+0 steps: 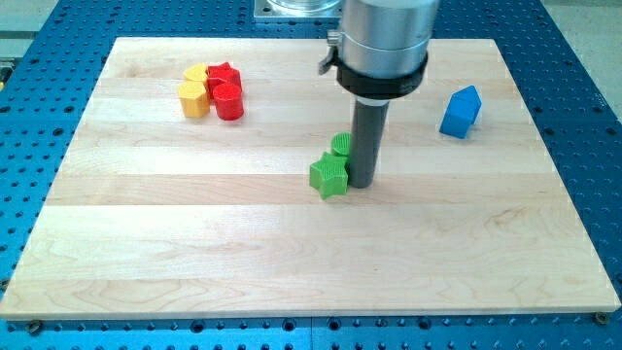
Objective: Place the arm at the top of the yellow heart
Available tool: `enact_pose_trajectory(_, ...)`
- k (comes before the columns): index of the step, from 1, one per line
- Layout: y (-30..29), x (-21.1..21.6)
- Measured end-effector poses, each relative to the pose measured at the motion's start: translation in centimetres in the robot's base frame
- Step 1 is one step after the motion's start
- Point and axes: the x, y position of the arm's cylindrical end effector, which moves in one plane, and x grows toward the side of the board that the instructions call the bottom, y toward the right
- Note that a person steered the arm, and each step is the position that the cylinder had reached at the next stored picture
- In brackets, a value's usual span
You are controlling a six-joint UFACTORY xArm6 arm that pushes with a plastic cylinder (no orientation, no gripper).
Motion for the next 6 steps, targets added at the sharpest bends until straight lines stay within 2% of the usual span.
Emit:
enact_pose_trajectory(2, 0.0, 0.0)
enact_pose_trajectory(3, 3.3, -0.8)
enact_pose_trajectory(4, 4.4, -4.8)
enact_pose_trajectory(5, 2.5, -11.3)
enact_pose_trajectory(6, -2.0, -17.9)
